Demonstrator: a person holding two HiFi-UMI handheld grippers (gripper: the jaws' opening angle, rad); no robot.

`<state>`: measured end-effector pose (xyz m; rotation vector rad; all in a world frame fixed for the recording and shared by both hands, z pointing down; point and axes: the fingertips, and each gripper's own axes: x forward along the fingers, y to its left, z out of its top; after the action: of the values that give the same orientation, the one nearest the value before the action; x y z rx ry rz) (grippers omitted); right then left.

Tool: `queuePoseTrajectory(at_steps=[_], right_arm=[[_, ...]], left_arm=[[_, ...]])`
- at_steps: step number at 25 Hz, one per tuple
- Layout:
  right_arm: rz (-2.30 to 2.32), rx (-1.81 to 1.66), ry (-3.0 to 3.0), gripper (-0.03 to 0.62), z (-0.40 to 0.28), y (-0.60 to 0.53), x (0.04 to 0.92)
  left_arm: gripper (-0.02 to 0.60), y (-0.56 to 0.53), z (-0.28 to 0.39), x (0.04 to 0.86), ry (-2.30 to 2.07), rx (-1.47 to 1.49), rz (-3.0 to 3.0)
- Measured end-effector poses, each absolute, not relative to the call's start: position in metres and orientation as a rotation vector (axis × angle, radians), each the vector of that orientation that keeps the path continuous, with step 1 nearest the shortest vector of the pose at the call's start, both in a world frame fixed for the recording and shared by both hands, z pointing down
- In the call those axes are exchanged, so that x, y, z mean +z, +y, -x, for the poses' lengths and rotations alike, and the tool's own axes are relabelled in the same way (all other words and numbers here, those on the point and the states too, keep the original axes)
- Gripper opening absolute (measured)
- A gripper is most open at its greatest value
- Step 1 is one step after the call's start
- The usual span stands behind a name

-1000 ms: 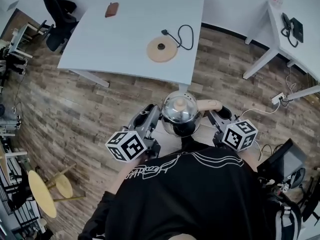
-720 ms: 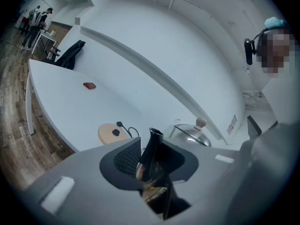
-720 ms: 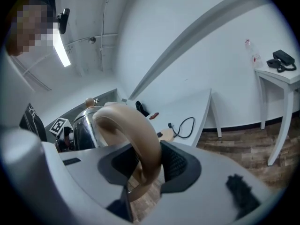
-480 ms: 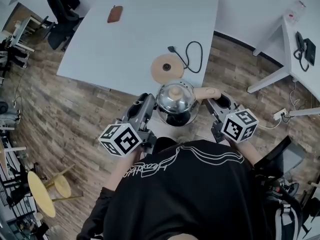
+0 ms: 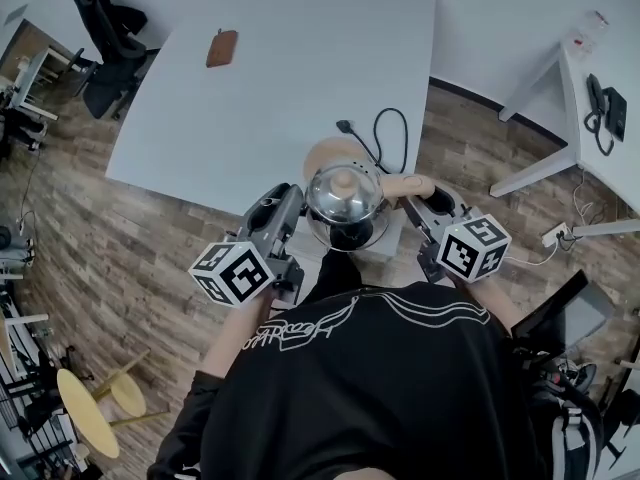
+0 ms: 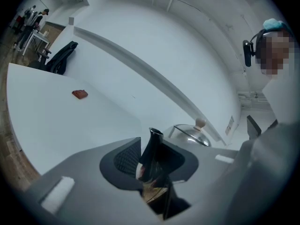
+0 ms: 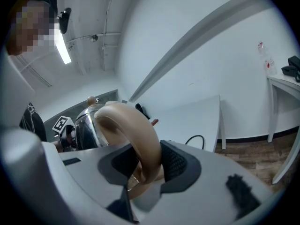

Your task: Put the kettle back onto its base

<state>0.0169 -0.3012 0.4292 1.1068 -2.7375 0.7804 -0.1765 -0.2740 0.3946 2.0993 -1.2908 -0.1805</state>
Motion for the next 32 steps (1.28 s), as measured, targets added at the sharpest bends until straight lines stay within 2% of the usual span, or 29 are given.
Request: queuePoseTrajectory(at_steps=[14, 32], right_arm=[[-1.126, 0.816, -2.638, 0.135, 0.013, -0.381, 0.470], [-1.102, 0.742, -2.630, 0.133, 0.019, -0.392, 0.489]], left_arm=[[0.094, -0.370, 0.204, 0.436, -1.182, -0.069, -2.142], [0.091, -0.384, 0.206, 0.450, -1.132, -0.072, -2.258]])
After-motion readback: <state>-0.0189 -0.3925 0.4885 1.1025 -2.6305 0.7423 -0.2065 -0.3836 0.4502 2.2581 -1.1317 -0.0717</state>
